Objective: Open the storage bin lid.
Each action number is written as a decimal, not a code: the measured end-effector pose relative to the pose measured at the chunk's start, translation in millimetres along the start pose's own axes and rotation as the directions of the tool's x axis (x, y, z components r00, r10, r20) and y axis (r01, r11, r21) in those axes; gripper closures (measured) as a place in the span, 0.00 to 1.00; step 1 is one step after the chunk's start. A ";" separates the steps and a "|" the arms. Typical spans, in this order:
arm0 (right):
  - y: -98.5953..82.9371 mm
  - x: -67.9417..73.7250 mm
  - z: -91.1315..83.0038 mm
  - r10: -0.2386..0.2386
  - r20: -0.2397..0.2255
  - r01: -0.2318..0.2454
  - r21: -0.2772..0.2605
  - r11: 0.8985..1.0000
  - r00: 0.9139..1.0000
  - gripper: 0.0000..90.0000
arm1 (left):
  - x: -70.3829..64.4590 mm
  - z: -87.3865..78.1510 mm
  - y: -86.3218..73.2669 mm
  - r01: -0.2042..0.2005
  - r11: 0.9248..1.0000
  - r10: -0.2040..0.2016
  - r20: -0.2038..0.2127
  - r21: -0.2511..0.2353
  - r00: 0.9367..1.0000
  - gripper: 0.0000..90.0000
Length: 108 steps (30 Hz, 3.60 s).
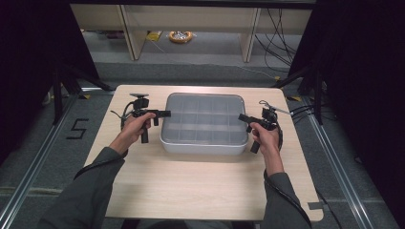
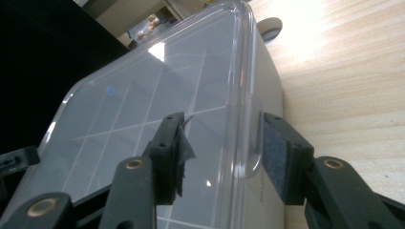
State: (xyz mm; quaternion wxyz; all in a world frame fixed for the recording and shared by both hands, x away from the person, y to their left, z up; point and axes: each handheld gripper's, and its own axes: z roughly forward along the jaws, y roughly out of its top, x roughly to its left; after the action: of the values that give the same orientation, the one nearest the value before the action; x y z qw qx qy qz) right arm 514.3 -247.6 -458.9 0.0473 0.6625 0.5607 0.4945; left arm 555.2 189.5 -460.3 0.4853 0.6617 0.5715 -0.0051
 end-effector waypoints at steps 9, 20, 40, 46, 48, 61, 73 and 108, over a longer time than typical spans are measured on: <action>1.3 4.4 -3.7 -0.010 0.026 0.011 -0.042 0.999 1.000 0.70 | -6.7 -5.4 2.4 -0.027 1.000 0.027 -0.020 0.001 0.999 0.65; 7.7 14.7 -18.2 -0.043 0.021 0.045 -0.102 0.994 0.999 0.75 | -18.9 -23.1 6.2 -0.063 0.997 0.063 -0.018 -0.037 0.998 0.70; 18.4 30.5 -46.6 -0.036 -0.027 0.031 -0.148 0.988 0.999 0.75 | -47.5 -52.5 12.7 -0.094 0.991 0.095 0.002 -0.098 0.995 0.73; 16.8 33.5 -53.4 -0.060 -0.019 0.056 -0.165 0.985 0.998 0.75 | -50.7 -57.3 7.7 -0.098 0.990 0.100 0.011 -0.099 0.995 0.73; 16.2 33.8 -56.1 -0.067 -0.024 0.062 -0.169 0.984 0.997 0.75 | -51.9 -58.5 6.2 -0.100 0.990 0.102 0.013 -0.102 0.995 0.73; 3.4 34.9 -72.7 -0.094 -0.028 0.087 -0.179 0.980 0.995 0.77 | -54.1 -66.8 -8.1 -0.109 0.988 0.113 0.029 -0.105 0.993 0.73; -11.4 32.9 -82.1 -0.122 -0.024 0.115 -0.195 0.974 0.992 0.77 | -57.3 -74.9 -20.1 -0.122 0.986 0.127 0.036 -0.117 0.991 0.73; -52.6 27.8 -118.6 -0.081 -0.079 0.064 -0.197 0.978 0.994 0.77 | -75.2 -100.5 -56.5 -0.165 0.978 0.176 0.083 -0.124 0.981 0.74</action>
State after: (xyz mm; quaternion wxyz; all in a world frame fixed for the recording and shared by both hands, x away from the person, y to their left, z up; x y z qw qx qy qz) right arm 390.4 -264.7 -414.5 0.1053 0.6119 0.5350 0.5730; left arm 431.1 191.1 -400.9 0.5482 0.6778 0.4884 0.0389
